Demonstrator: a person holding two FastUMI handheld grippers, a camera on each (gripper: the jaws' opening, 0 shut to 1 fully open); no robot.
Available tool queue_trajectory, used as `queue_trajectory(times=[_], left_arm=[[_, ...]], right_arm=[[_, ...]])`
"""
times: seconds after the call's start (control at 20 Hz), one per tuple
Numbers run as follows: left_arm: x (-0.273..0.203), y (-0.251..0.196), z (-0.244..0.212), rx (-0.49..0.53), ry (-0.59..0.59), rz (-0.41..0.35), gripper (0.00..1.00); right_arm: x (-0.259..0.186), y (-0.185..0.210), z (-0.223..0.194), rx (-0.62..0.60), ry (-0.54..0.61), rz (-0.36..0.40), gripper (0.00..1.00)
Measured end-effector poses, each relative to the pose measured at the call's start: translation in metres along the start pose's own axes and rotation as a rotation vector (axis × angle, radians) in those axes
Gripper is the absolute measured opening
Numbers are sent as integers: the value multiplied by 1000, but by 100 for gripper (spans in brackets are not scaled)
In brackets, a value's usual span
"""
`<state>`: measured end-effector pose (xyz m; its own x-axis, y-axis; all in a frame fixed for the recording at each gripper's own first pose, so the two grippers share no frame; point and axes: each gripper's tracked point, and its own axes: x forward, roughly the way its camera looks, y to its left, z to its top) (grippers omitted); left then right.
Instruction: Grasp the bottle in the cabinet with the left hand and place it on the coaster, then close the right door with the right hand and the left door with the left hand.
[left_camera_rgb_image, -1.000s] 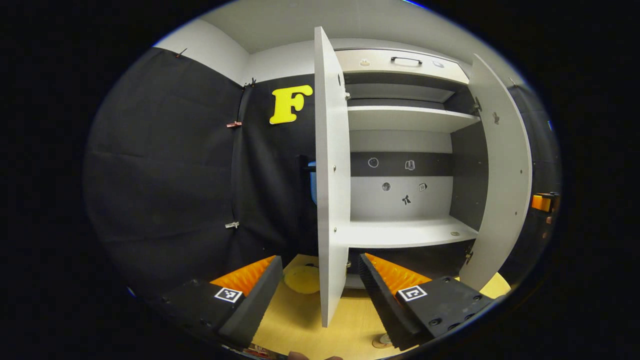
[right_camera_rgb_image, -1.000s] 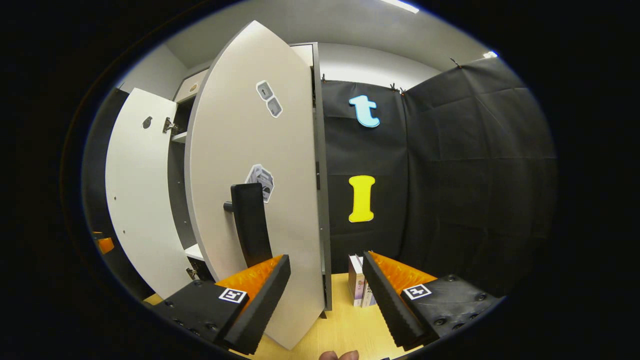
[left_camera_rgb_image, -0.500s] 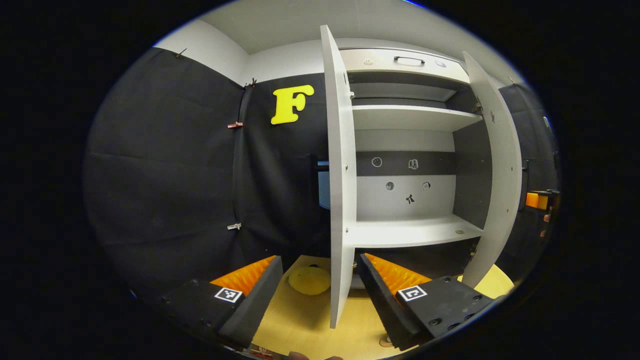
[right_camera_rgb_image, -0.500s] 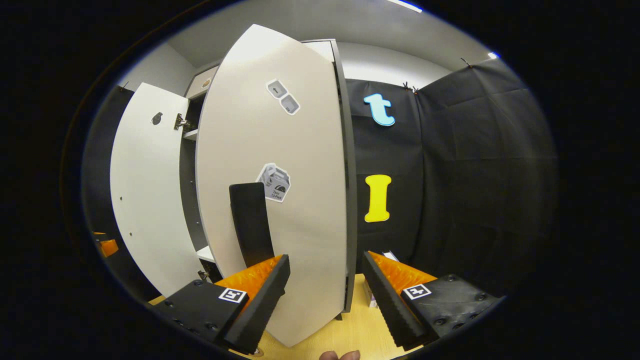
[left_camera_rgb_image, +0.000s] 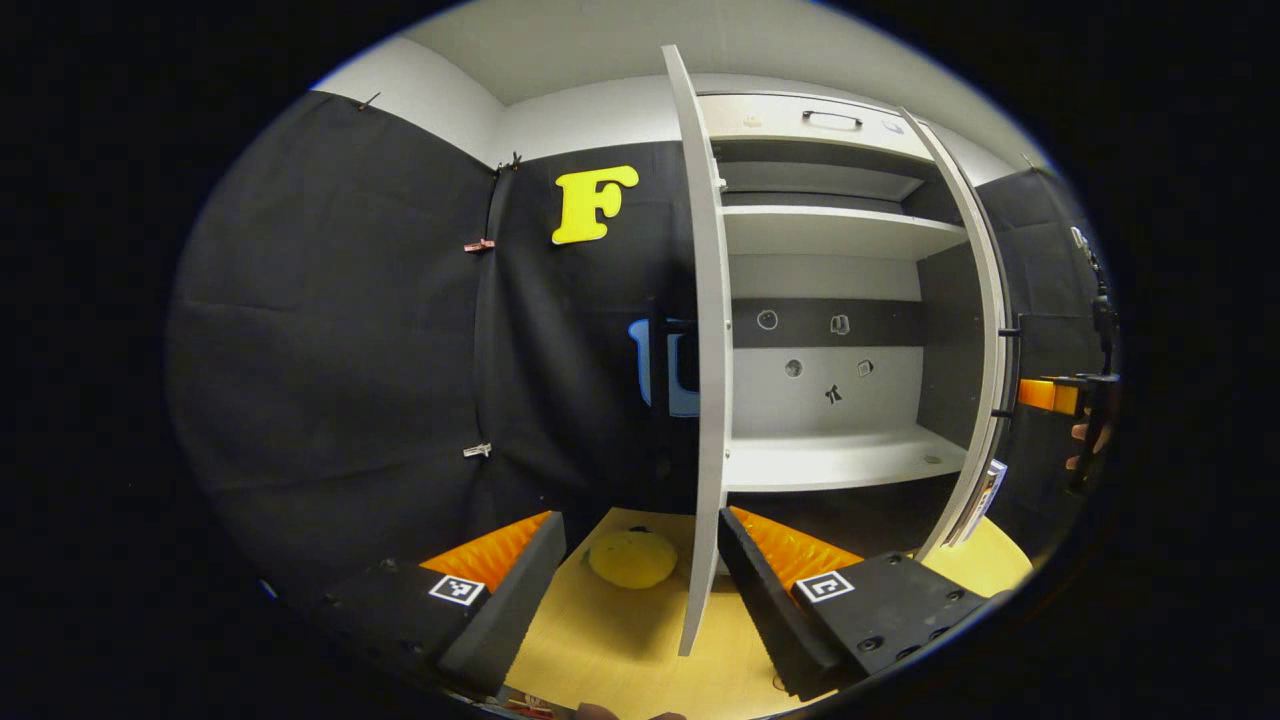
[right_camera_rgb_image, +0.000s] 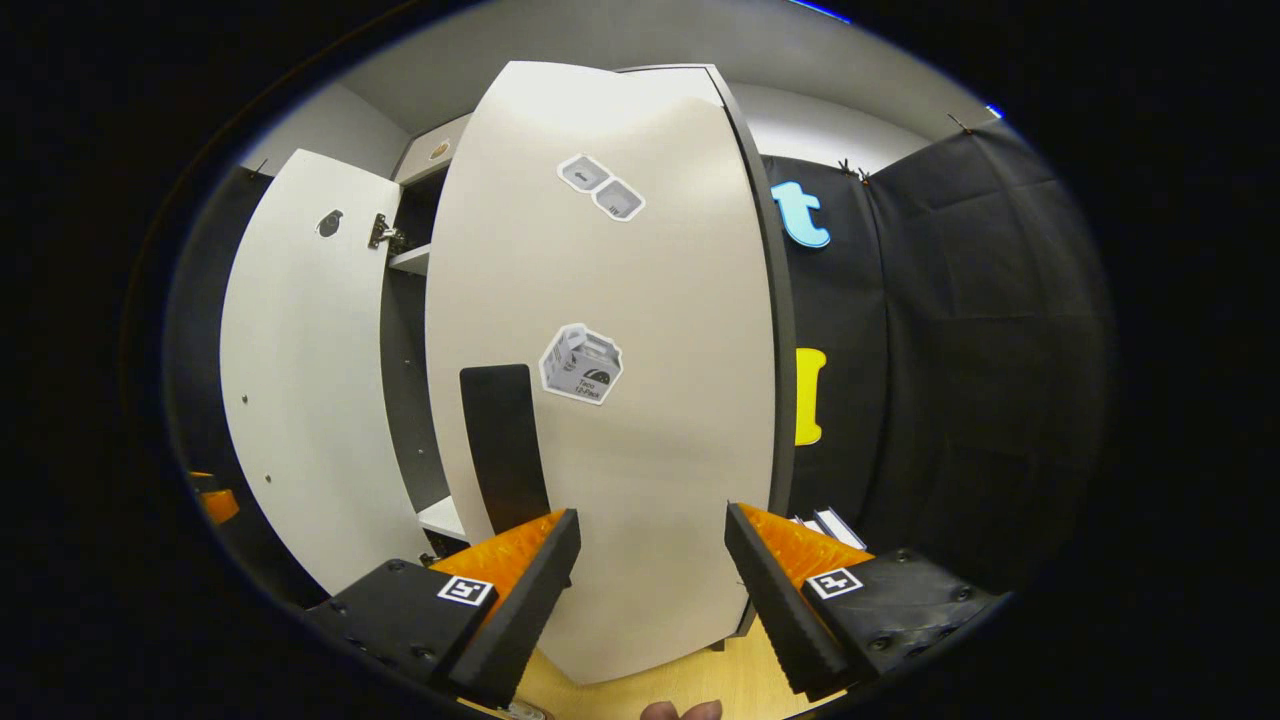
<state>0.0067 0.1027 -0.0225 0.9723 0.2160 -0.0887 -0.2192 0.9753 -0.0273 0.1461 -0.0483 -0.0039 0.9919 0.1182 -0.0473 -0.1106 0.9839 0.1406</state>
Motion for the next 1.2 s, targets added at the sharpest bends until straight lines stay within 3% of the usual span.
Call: queue_trajectory(times=[0.45, 0.65, 1.05, 1.1, 1.2], left_arm=[[25, 40, 11, 13, -29, 52, 97], [52, 49, 15, -11, -42, 37, 97], [90, 38, 24, 0, -87, -17, 97], [92, 37, 24, -8, -87, -27, 92], [91, 32, 21, -37, -76, -57, 92]], right_arm=[[31, 23, -1, -5, -7, -14, 98], [32, 24, -2, -21, -12, -31, 98], [-15, 21, 2, -73, -23, -63, 98], [-23, 18, 3, -68, -22, -73, 97], [-34, 11, 4, -64, -24, -93, 96]])
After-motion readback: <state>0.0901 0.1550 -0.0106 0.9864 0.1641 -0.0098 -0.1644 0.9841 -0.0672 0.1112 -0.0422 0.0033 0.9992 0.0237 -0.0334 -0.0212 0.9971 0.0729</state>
